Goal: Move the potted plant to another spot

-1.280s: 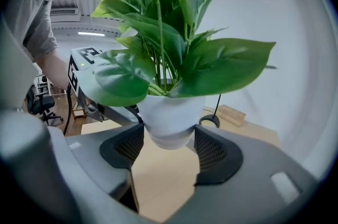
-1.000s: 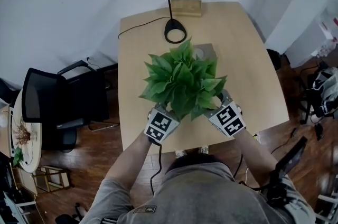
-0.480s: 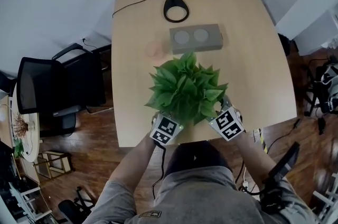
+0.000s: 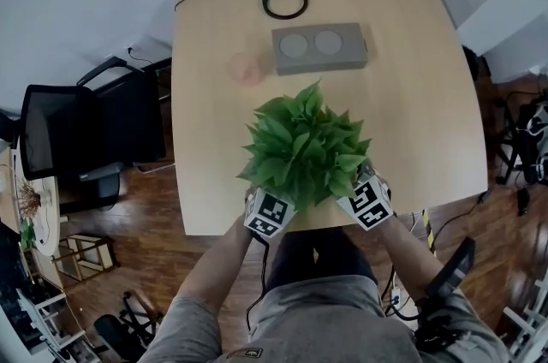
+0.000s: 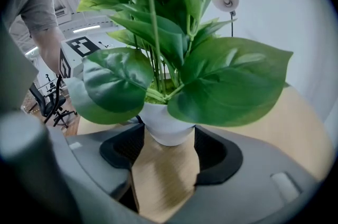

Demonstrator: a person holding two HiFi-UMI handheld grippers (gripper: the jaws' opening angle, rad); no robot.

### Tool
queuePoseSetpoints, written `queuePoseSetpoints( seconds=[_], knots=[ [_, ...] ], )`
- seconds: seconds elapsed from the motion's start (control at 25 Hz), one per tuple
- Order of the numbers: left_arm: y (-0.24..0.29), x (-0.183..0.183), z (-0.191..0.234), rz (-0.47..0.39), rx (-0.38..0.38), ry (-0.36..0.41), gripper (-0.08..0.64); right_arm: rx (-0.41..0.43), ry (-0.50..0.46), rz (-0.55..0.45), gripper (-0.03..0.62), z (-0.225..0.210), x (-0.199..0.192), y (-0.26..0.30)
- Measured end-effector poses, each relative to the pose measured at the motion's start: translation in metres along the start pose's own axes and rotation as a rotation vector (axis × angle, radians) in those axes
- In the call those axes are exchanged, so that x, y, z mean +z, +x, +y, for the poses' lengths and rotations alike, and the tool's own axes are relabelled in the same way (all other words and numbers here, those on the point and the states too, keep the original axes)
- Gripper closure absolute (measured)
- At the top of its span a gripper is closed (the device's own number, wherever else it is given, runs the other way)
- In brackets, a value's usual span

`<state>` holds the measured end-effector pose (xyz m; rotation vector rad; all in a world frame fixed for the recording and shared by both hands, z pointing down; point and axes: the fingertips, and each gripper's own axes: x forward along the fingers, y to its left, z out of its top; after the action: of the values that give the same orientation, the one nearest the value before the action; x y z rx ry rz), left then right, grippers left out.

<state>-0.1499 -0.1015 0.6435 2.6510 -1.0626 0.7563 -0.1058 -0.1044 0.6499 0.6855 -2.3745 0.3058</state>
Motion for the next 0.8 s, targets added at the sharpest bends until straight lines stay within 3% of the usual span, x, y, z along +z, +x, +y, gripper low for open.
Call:
queuePoseSetpoints(
  seconds=[0.8],
  knots=[
    [0.0041, -0.0085, 0.0037, -0.007, 0.07, 0.018, 0.285, -0.012, -0.042, -0.013, 0.29, -0.0052, -0.0098, 0.0065]
  ],
)
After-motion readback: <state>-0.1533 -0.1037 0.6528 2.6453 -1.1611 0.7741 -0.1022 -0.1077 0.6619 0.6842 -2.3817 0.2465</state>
